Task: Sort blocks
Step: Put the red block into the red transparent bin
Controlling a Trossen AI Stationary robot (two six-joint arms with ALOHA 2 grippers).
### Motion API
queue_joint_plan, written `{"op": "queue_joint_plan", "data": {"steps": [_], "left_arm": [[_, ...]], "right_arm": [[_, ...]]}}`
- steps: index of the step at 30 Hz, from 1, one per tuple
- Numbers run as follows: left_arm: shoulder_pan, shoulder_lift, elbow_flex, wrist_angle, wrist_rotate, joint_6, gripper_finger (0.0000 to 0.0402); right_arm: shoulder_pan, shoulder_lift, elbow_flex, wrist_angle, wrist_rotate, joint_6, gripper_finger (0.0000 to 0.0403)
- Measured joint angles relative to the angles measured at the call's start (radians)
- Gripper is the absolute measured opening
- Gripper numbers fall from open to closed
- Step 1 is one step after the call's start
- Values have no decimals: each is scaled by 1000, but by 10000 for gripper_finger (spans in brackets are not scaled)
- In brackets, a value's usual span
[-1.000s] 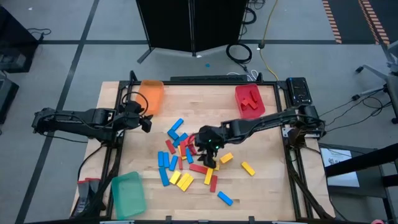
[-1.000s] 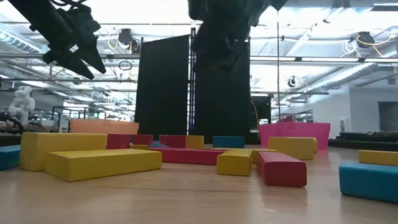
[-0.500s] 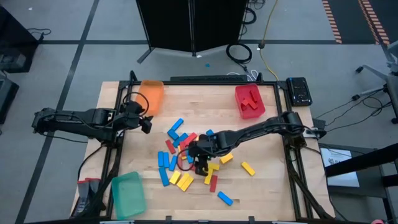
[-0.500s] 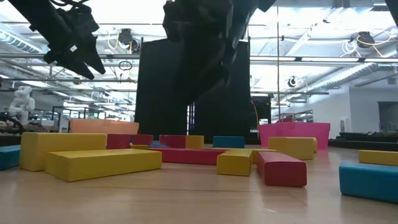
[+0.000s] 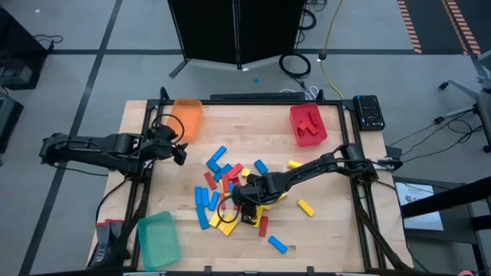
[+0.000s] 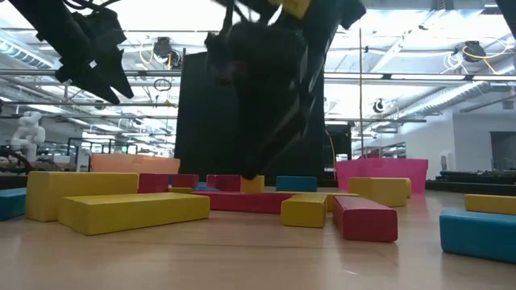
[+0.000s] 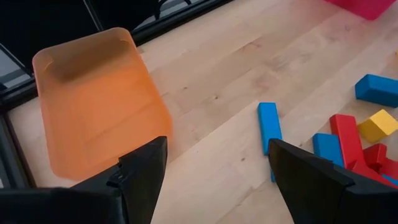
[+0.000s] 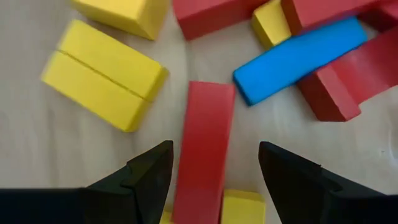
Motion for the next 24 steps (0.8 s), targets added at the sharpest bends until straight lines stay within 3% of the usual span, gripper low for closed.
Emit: {"op": "queue_joint_plan", "data": {"steps": [18,24], "left_arm": [[0,0,0,-1,16,-6,285],[0,0,0,0,16,-6,285]], "right_arm": [[42,54,1,-11,19,27,233],[42,53,2,-44,32,41,158]]}}
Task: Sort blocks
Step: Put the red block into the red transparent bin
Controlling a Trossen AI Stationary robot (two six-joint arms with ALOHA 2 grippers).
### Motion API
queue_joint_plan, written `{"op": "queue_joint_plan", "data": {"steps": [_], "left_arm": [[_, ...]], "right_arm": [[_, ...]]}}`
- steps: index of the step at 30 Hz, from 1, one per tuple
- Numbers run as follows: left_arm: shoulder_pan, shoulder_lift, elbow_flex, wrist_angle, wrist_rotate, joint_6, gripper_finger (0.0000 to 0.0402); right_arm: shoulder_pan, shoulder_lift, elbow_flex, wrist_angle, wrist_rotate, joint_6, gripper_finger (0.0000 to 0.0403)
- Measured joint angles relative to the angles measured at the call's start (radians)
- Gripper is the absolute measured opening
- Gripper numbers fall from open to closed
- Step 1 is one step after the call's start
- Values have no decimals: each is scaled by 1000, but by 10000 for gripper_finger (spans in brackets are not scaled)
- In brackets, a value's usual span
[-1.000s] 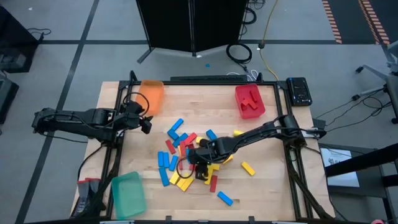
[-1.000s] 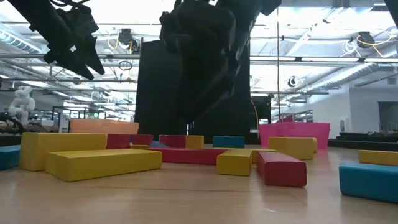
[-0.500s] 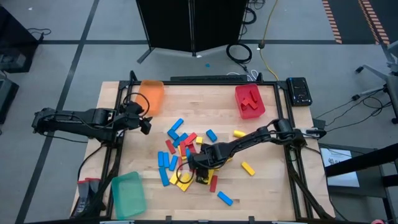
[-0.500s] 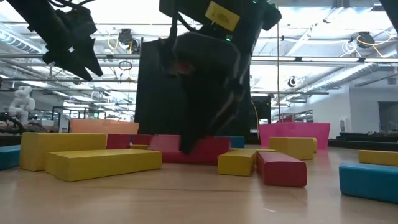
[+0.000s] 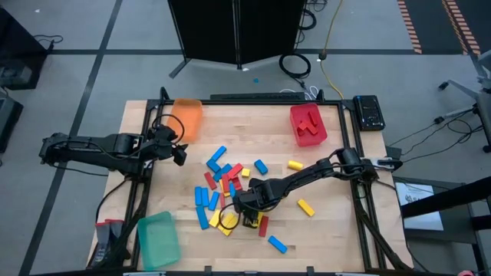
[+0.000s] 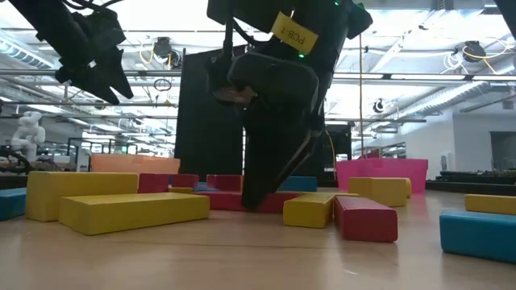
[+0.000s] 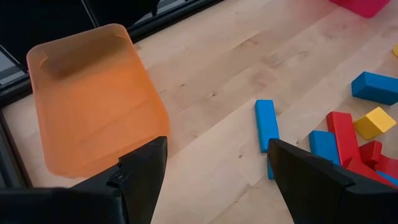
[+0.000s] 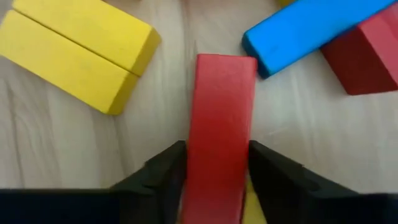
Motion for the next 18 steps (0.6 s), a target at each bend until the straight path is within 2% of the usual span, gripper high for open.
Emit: {"op": "queue_joint_plan", "data": {"steps": [3,10,16,18], "left_arm": [[0,0,0,0,0,0,285],[0,0,0,0,0,0,285],[0,0,0,1,0,2,285],[0,0,0,2,-1,2,285]], "right_arm": [[1,-2,0,-21,16,20,111],[-10,-1,31,-71,33,8,110],[-47,1,184,-206,45,-100,110],[-65,1,244,-261,79,-144,110]]}}
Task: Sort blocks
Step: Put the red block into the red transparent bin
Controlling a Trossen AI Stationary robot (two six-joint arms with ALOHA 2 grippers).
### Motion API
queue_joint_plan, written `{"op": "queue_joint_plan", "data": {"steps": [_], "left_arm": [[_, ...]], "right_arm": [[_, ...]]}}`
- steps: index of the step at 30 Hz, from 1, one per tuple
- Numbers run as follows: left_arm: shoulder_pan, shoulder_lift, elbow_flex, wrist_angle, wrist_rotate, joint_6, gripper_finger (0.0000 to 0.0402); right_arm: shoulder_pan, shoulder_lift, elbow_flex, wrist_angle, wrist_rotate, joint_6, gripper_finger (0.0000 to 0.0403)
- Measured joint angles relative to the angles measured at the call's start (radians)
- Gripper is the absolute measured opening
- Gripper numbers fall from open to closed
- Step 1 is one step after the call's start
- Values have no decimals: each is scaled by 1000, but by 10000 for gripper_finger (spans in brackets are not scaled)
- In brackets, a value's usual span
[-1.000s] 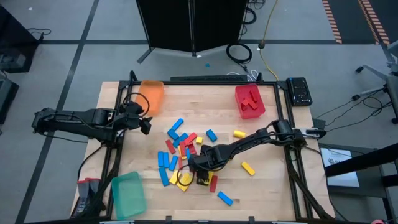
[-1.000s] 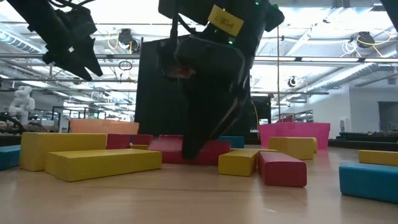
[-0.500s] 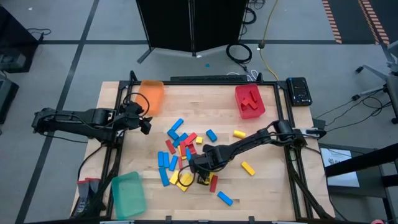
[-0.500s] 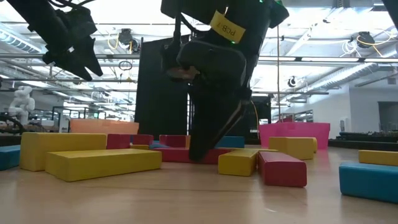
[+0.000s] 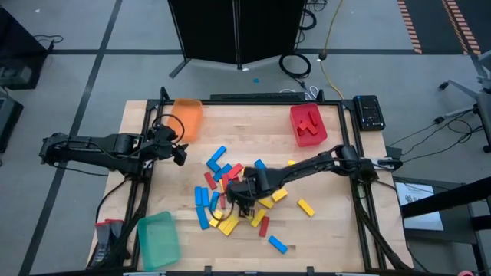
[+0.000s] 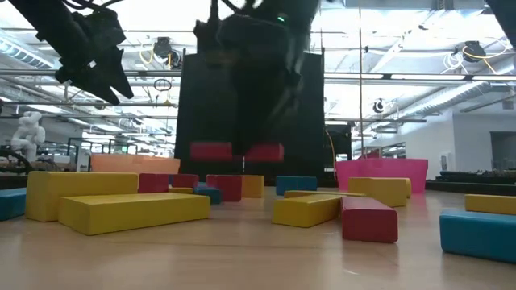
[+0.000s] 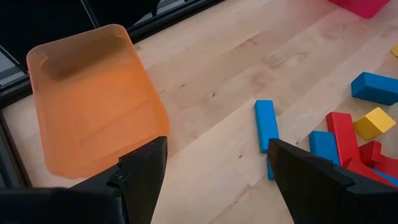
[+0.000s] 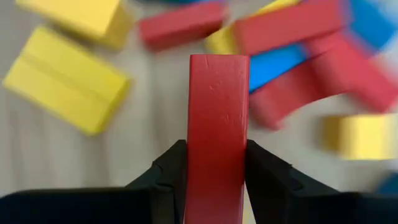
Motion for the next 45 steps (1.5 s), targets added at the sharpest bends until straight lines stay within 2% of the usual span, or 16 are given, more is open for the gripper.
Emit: {"op": "queue_joint_plan", "data": {"steps": [4,7,14,17,21,25,29,35,45], "left_arm": [[0,0,0,0,0,-1,285],[0,0,0,0,-1,-1,285],[0,0,0,0,-1,-2,285],[0,0,0,-3,-1,-2,285],[0,0,0,-13,-1,-4,285],[0,0,0,-19,-2,-3,285],[0,0,0,-18,-22,-4,285],[0,0,0,-18,-23,-35,285],[0,0,0,-18,-25,-58,285]], "right_arm": [[-45,-4,110,-112,74,-114,110],[-98,-13,152,-220,92,-167,110],[-220,-126,114,-352,133,-250,110],[-291,-212,20,-351,146,-262,110],[-393,-401,-196,-290,150,-239,110],[-515,-584,-432,-163,148,-194,110],[-660,-705,-589,-77,158,-138,110],[-818,-731,-711,-47,181,-109,110],[-908,-659,-798,63,125,-133,110]]}}
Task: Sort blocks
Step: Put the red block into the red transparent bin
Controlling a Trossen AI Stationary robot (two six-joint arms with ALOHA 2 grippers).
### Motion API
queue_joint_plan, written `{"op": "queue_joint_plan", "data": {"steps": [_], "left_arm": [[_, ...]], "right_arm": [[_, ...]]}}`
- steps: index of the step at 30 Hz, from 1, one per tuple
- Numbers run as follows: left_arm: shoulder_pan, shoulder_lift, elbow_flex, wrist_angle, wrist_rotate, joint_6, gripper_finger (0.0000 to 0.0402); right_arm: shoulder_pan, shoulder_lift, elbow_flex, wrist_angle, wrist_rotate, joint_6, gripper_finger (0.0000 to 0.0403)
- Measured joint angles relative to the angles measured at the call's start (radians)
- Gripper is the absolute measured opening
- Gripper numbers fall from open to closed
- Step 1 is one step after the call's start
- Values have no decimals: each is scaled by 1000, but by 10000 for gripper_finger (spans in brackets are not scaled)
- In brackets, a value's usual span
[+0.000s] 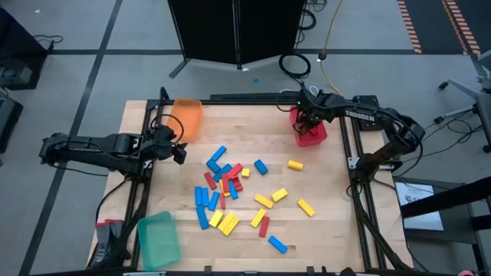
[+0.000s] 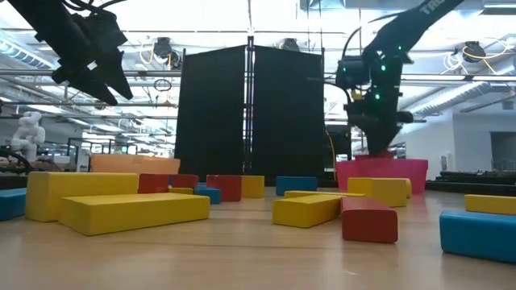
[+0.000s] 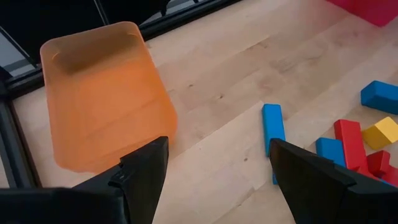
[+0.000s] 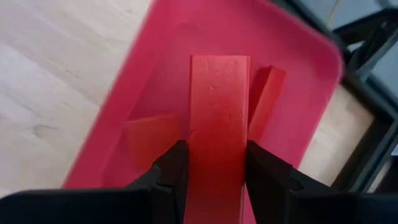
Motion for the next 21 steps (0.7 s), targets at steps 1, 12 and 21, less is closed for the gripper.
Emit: {"op": "queue_joint_plan", "data": {"steps": [1,12,21], "left_arm": [[0,0,0,0,0,0,285],[0,0,0,0,0,0,285],[0,0,0,0,0,1,285]], "right_arm": [[-4,7,-5,12,-11,0,110],[-42,20,-15,19,-8,37,211],[-41,17,73,-40,-52,40,279]]}}
